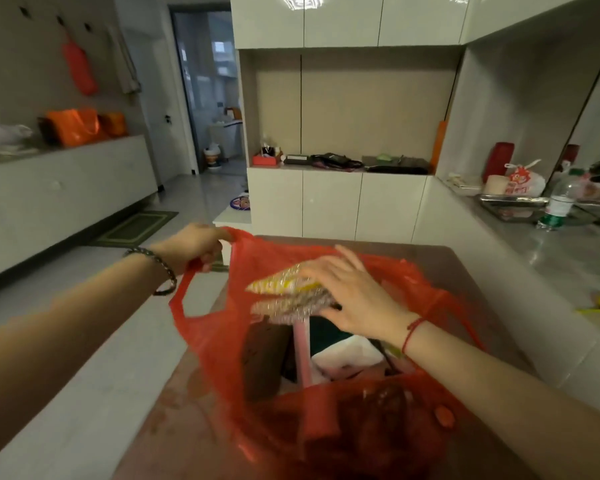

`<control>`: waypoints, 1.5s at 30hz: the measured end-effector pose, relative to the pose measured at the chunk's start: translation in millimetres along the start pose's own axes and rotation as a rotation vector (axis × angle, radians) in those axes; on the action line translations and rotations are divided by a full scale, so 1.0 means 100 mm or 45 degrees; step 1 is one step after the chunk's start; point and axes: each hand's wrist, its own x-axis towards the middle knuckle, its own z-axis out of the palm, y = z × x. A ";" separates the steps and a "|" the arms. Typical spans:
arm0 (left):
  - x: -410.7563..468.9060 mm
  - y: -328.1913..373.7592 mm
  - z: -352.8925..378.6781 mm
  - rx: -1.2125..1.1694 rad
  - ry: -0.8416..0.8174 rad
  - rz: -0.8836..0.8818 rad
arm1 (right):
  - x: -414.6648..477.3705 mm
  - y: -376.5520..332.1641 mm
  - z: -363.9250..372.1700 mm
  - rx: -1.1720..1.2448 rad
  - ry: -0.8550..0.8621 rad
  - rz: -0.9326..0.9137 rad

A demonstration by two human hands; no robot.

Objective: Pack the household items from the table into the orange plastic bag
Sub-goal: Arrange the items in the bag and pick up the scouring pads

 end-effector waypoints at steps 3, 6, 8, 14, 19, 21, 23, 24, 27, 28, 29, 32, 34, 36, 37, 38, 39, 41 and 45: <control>-0.06 0.13 -0.11 -0.236 -0.090 -0.004 | 0.05 -0.07 0.25 -0.333 -0.189 -0.315; -0.08 0.13 -0.07 -0.281 -0.160 -0.012 | 0.13 -0.08 0.48 -0.273 -0.497 -0.169; -0.09 0.11 -0.04 -0.281 -0.177 -0.005 | 0.17 -0.05 0.43 -0.120 -0.634 0.030; -0.15 0.04 -0.09 -0.259 -0.208 -0.012 | -0.21 0.53 -0.24 -0.225 0.061 0.752; -0.33 -0.04 -0.07 -0.153 -0.315 -0.070 | -1.11 0.98 -0.48 0.435 -0.341 1.631; -0.40 -0.10 -0.07 -0.072 -0.395 -0.109 | -1.37 0.93 -0.47 0.870 -0.513 1.676; -0.45 -0.12 -0.08 -0.023 -0.510 -0.182 | -1.51 0.90 -0.48 1.055 -0.598 1.676; -0.47 -0.11 -0.10 0.008 -0.578 -0.218 | -1.53 0.89 -0.52 1.175 -0.592 1.649; -0.41 0.06 -0.20 0.121 -0.663 -0.224 | -1.26 0.90 -0.84 1.655 -0.343 1.600; -0.36 0.15 -0.24 0.099 -0.649 -0.199 | -1.11 0.94 -1.00 1.768 -0.190 1.608; -0.31 0.26 -0.26 0.035 -0.628 -0.165 | -0.96 1.01 -1.15 1.812 -0.047 1.606; -0.17 0.53 -0.20 -0.171 -0.544 -0.030 | -0.51 1.16 -1.49 1.768 0.182 1.580; -0.07 0.65 -0.09 -0.285 -0.451 0.040 | -0.25 1.20 -1.55 1.735 0.192 1.573; 0.03 0.77 0.01 -0.355 -0.376 0.112 | -0.03 1.20 -1.54 1.691 0.210 1.544; 0.07 0.83 0.04 -0.368 -0.348 0.144 | 0.05 1.22 -1.52 1.681 0.225 1.515; 0.11 0.90 0.06 -0.372 -0.330 0.169 | 0.12 1.25 -1.51 1.677 0.244 1.480; 0.15 0.96 0.06 -0.361 -0.319 0.191 | 0.19 1.29 -1.51 1.673 0.273 1.459; 0.23 1.09 0.04 -0.310 -0.287 0.230 | 0.30 1.38 -1.56 1.643 0.350 1.442; 0.28 1.37 -0.02 -0.320 -0.168 0.278 | 0.45 1.56 -1.69 1.576 0.490 1.415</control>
